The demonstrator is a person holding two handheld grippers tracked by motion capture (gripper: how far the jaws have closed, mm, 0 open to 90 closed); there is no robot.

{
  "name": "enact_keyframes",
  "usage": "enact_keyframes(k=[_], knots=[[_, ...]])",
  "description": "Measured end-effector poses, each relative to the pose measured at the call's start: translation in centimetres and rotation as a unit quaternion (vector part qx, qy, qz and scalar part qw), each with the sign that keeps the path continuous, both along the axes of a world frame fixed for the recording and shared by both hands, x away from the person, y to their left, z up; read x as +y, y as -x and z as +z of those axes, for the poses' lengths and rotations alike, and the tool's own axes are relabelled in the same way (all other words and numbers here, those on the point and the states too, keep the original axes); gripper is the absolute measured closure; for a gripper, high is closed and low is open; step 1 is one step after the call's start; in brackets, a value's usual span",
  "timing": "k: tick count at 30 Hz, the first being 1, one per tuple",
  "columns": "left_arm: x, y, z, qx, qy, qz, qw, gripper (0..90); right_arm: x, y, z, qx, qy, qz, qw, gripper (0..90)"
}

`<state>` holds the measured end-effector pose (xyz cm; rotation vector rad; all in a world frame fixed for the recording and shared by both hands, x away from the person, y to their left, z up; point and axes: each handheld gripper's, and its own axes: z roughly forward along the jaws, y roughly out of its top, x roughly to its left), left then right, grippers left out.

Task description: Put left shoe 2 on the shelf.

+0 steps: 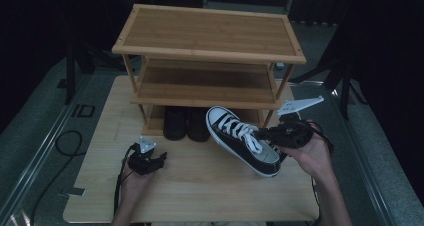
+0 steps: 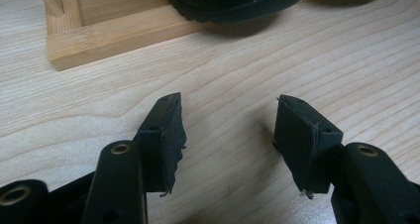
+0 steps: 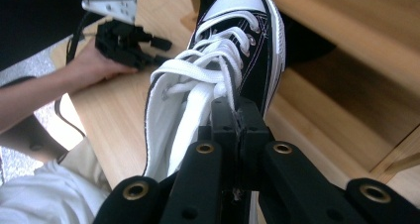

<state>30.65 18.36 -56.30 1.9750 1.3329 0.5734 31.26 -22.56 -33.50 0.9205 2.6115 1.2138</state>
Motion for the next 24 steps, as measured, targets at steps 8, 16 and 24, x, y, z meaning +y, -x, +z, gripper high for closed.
enact_keyframes(k=[8,16,24], knots=[[0.0,0.0,0.0,0.0,0.0,0.0,1.0,45.2,-0.2,-1.0,2.3,-0.019,-0.025,-0.017,0.9994,89.4],[0.0,0.0,0.0,0.0,0.0,0.0,1.0,45.1,0.0,-2.5,2.7,-0.028,-0.034,-0.037,0.9983,89.4],[0.0,0.0,0.0,0.0,0.0,0.0,1.0,45.0,0.3,-5.0,2.5,-0.024,-0.042,-0.075,0.996,89.4]])
